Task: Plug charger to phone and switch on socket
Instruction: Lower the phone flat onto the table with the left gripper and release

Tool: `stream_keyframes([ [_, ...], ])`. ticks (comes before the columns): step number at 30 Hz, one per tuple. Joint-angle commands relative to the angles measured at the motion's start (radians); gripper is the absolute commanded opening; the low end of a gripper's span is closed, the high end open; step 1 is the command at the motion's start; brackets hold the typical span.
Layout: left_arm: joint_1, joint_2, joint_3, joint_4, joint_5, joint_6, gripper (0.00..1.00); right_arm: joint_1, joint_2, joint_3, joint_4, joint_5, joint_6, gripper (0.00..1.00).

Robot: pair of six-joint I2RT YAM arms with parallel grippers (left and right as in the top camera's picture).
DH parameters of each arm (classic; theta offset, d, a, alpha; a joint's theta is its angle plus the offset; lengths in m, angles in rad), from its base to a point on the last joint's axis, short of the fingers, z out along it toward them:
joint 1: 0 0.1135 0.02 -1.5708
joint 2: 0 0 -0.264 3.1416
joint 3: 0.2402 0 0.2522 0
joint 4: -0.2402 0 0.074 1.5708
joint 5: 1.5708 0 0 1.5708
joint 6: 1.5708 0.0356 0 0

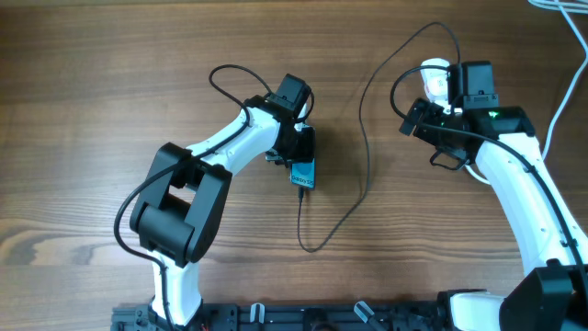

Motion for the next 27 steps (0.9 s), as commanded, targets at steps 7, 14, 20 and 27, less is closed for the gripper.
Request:
stream_keyframes([
  [7,-0.003,0.014,-0.012,-0.005,-0.018,0.005,0.41,0.0,0.0,0.019,0.003,-0.011,0.002,1.0],
  [14,-0.003,0.014,-0.012,-0.005,-0.018,0.005,0.4,0.0,0.0,0.019,0.003,-0.011,0.003,1.0],
  [20,-0.003,0.014,-0.012,-0.005,-0.018,0.005,0.45,0.0,0.0,0.019,0.003,-0.011,0.003,1.0],
  [27,-0.003,0.014,-0.012,-0.008,-0.018,0.006,0.46,0.0,0.0,0.019,0.003,-0.011,0.003,1.0],
])
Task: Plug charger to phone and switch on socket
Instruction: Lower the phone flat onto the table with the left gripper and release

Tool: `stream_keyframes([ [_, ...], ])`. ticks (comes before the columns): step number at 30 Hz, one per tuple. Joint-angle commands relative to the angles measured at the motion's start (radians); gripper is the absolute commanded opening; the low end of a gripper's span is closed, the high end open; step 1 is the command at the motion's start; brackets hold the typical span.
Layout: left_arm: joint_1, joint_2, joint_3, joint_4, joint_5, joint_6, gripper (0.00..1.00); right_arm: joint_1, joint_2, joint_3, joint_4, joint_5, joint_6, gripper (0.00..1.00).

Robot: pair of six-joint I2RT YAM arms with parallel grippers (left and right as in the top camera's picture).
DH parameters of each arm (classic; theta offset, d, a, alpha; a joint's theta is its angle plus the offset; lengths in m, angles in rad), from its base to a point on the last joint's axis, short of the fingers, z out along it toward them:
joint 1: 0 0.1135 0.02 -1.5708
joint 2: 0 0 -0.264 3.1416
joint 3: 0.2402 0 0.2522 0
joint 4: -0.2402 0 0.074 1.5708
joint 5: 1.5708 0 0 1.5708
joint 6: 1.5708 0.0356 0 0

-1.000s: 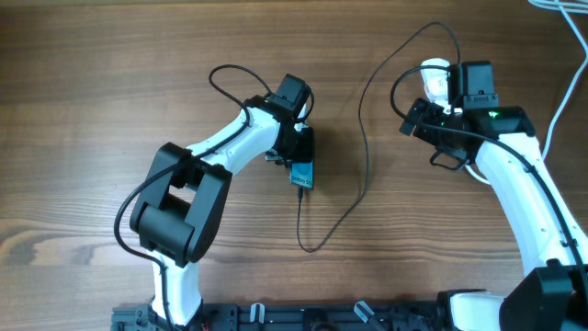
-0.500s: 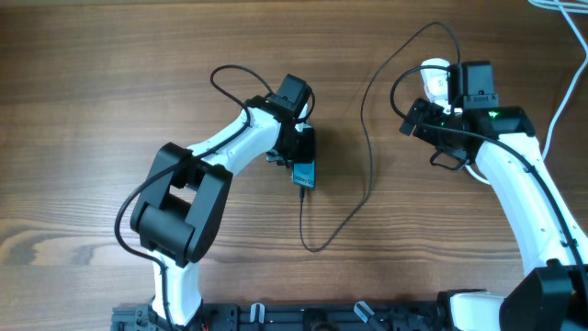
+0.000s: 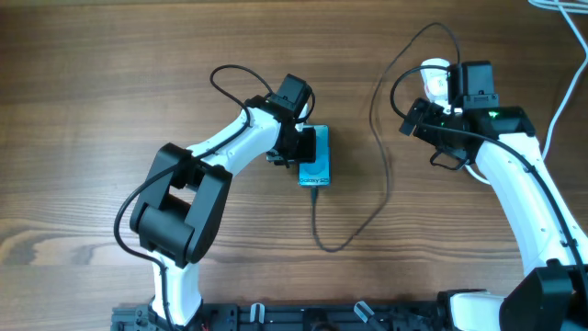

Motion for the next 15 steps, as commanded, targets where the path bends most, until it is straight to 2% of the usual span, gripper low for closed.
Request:
stream_keyframes([
  [1,-0.002,0.015,-0.012,-0.008,-0.026,0.005,0.45,0.0,0.0,0.019,0.003,-0.011,0.003,1.0],
  [3,-0.002,0.015,-0.012,-0.008,-0.026,0.005,0.42,0.0,0.0,0.019,0.003,-0.011,0.003,1.0],
  [9,0.011,0.014,-0.008,-0.008,-0.026,0.008,0.42,0.0,0.0,0.019,0.003,-0.011,0.003,1.0],
  [15,0.117,-0.021,-0.006,-0.008,0.05,0.008,0.47,0.0,0.0,0.019,0.003,-0.011,0.002,1.0],
])
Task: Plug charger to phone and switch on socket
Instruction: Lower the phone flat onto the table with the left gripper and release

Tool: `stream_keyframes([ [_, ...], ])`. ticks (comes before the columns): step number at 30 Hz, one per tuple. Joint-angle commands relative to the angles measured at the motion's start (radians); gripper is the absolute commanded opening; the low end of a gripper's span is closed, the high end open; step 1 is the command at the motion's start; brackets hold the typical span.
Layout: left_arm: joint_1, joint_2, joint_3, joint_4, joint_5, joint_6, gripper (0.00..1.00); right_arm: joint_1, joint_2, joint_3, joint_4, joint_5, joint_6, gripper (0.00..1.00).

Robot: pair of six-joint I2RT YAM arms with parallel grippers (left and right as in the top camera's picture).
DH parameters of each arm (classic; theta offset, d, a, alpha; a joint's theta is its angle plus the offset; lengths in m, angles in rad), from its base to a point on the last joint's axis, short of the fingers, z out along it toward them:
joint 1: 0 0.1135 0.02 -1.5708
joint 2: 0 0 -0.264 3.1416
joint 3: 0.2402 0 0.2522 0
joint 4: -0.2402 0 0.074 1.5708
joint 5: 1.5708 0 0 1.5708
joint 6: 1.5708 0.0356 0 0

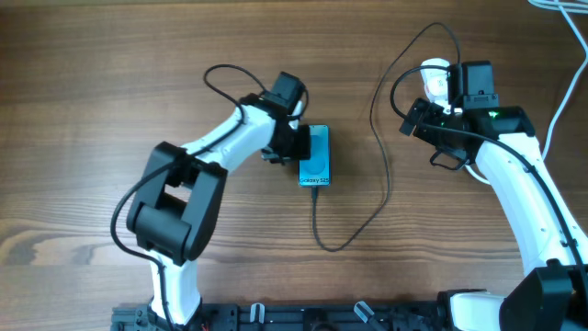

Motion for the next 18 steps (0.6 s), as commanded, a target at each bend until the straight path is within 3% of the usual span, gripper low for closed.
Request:
stream_keyframes([
  [1,0.103,-0.029,-0.006,-0.003,0.071,0.008,0.47,0.0,0.0,0.019,0.003,-0.011,0.002,1.0],
  [5,0.216,-0.037,-0.006,-0.005,0.129,0.007,0.52,0.0,0.0,0.019,0.003,-0.011,0.002,1.0],
  [7,0.273,-0.037,-0.006,-0.008,0.129,0.008,0.6,0.0,0.0,0.019,0.003,-0.011,0.002,1.0],
  [8,0.286,-0.037,-0.006,-0.008,0.129,0.007,0.69,0.0,0.0,0.019,0.003,-0.011,0.002,1.0],
  [10,0.318,-0.037,-0.006,-0.016,0.129,0.004,1.0,0.0,0.0,0.019,0.003,-0.011,0.003,1.0],
  [18,0.335,-0.037,-0.006,-0.037,0.128,0.004,1.0,0.0,0.0,0.019,0.003,-0.011,0.003,1.0],
])
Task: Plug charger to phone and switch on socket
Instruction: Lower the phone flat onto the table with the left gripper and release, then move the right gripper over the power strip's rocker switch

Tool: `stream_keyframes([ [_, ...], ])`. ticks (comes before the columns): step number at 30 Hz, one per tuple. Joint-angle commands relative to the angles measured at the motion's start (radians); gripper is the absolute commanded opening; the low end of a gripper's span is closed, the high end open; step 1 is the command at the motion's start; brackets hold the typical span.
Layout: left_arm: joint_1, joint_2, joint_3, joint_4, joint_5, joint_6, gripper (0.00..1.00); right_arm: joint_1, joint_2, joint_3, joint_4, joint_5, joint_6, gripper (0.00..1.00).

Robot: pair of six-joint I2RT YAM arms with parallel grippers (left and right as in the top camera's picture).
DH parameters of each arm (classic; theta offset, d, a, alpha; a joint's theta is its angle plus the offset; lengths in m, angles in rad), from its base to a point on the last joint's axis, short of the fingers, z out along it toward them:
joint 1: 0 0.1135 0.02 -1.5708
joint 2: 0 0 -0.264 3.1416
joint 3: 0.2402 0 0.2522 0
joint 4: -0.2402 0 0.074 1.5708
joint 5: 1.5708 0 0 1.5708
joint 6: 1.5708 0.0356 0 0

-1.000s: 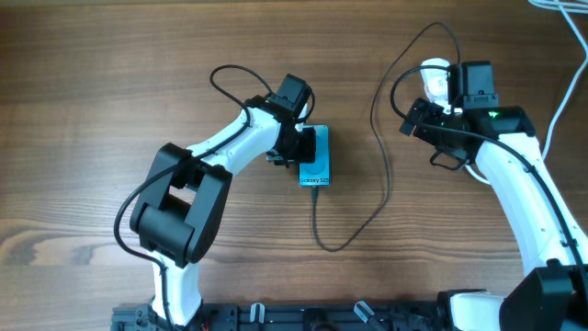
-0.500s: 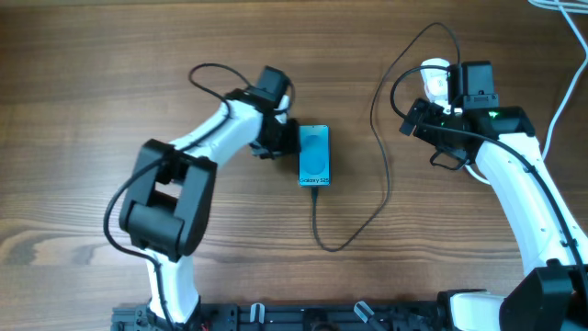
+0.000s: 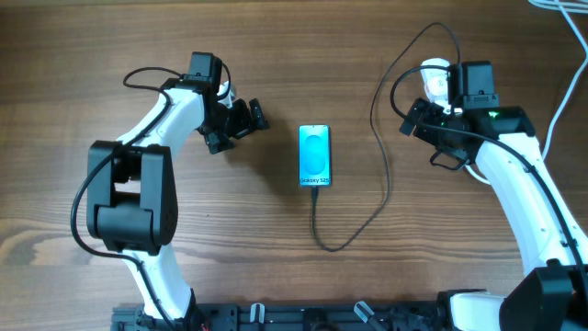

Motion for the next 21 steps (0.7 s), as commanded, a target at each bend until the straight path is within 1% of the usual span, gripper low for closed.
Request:
stream_keyframes([
  [1,0.001,-0.015,-0.006,-0.002,0.005,0.005,1.0,0.0,0.0,0.019,0.003,-0.011,0.002,1.0],
  [6,0.001,-0.015,-0.006,-0.002,0.005,0.005,1.0,0.0,0.0,0.019,0.003,-0.011,0.003,1.0],
  [8,0.001,-0.015,-0.006,-0.003,0.005,0.005,1.0,0.0,0.0,0.019,0.053,-0.028,0.093,1.0],
  [10,0.001,-0.015,-0.006,-0.003,0.005,0.005,1.0,0.0,0.0,0.019,0.056,-0.065,0.188,1.0],
  [12,0.001,-0.015,-0.006,-0.002,0.005,0.005,1.0,0.0,0.0,0.019,0.056,-0.065,0.243,1.0],
  [21,0.001,-0.015,-0.006,-0.002,0.005,0.005,1.0,0.0,0.0,0.019,0.029,-0.089,0.236,1.0],
])
